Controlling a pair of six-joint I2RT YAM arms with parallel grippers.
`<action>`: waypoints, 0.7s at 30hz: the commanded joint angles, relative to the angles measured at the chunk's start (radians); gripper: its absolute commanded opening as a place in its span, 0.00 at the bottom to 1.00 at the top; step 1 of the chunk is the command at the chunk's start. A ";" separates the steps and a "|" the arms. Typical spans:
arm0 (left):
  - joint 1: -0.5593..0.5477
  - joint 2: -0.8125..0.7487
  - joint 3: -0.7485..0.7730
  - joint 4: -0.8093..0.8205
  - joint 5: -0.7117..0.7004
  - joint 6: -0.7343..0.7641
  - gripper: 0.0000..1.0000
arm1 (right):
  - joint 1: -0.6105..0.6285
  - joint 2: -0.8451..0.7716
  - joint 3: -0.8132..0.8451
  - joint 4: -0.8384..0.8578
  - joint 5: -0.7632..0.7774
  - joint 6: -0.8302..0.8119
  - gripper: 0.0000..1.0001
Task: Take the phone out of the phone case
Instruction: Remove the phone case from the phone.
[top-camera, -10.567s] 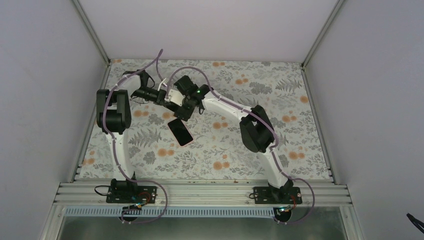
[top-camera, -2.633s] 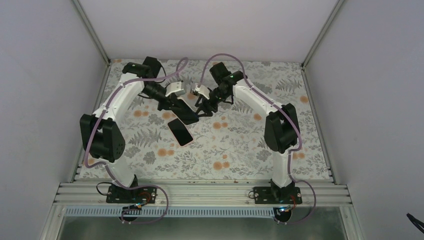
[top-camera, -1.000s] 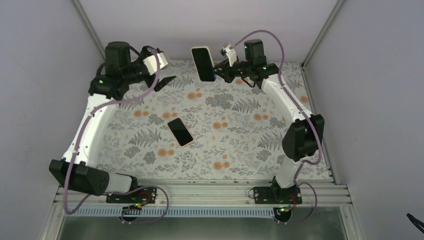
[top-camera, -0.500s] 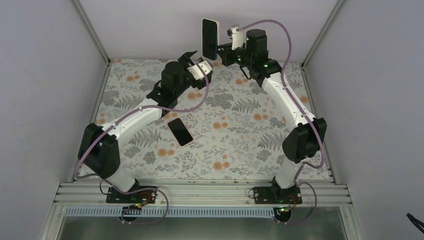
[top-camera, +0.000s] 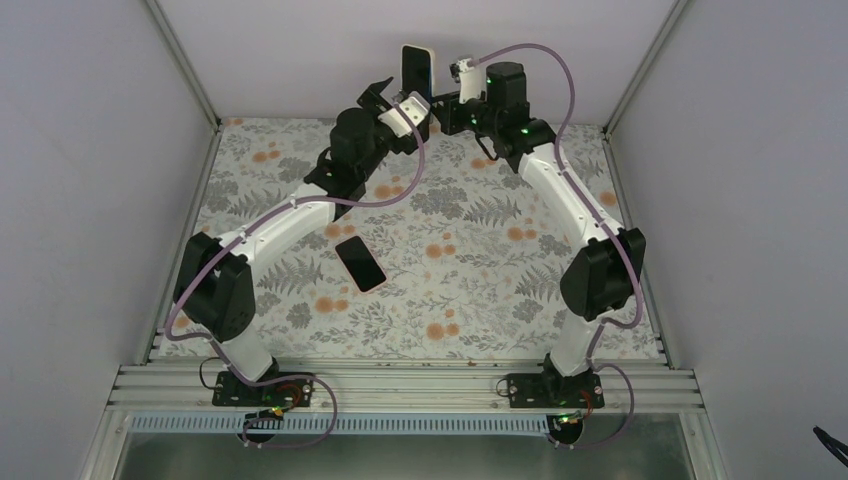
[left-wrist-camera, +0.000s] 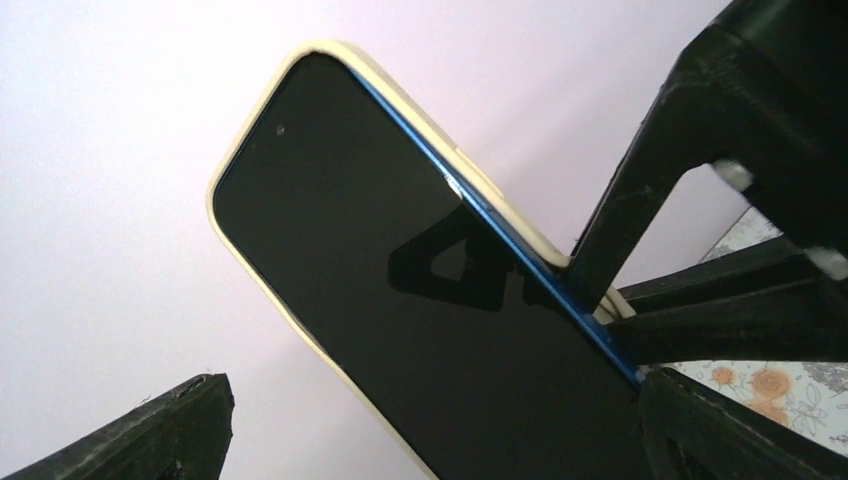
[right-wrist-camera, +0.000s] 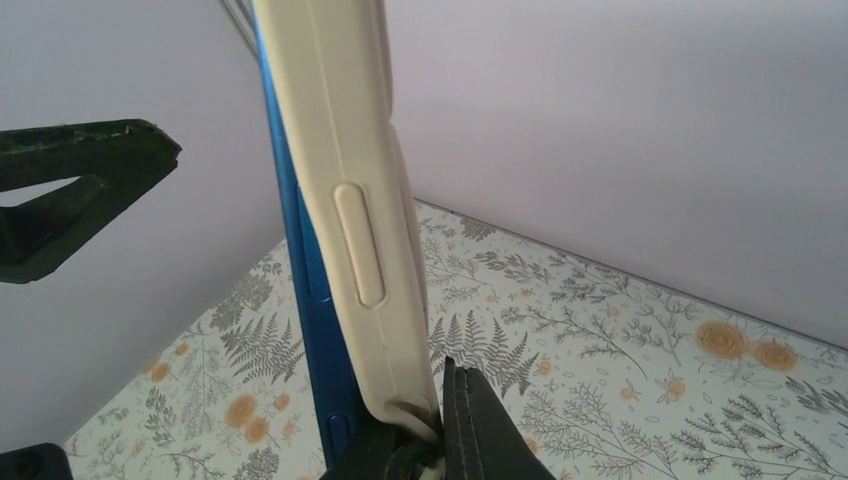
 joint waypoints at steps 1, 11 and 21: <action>-0.007 0.008 0.033 -0.021 0.039 -0.023 1.00 | 0.008 -0.007 0.031 0.071 -0.027 0.021 0.03; -0.007 0.029 0.025 -0.024 0.059 -0.023 1.00 | 0.007 -0.005 0.047 0.070 -0.039 0.025 0.03; 0.002 0.052 0.011 -0.002 0.028 -0.006 1.00 | 0.009 -0.005 0.045 0.075 -0.053 0.031 0.03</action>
